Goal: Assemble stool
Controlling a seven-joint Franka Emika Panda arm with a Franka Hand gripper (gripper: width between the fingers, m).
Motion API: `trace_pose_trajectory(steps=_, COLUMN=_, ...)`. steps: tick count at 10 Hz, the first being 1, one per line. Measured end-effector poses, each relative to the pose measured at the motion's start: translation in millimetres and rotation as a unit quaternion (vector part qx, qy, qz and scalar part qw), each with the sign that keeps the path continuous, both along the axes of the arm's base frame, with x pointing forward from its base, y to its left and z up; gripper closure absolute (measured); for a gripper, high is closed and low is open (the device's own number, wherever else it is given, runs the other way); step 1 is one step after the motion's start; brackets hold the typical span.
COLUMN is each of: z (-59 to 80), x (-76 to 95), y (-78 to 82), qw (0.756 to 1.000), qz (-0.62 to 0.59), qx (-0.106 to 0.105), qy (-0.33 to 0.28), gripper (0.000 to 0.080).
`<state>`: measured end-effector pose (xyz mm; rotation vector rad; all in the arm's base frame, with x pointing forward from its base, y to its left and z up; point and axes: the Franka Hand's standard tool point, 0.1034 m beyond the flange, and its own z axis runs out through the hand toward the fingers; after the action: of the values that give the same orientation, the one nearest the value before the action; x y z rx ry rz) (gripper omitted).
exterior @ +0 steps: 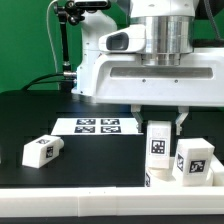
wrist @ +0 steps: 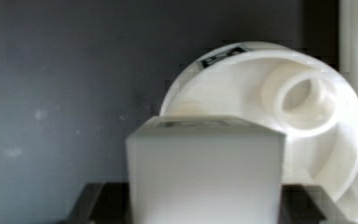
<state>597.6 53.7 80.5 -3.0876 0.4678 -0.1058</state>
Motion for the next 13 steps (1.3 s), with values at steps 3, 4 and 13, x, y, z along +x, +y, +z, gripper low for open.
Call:
trace_pose_trajectory(steps=3, z=-0.1, x=-0.2, y=2.2, qw=0.997, qz=-0.079, qx=0.009, qy=0.001, gripper=0.0461)
trace_pose_trajectory(steps=4, z=-0.5, x=-0.4, y=2.5, qw=0.994, qz=-0.110, qx=0.014, qy=0.000, gripper=0.0461)
trace_pose_trajectory(steps=13, z=-1.8, x=-0.6, y=10.6, qw=0.825, qz=-0.556, qx=0.103, qy=0.015, gripper=0.0461)
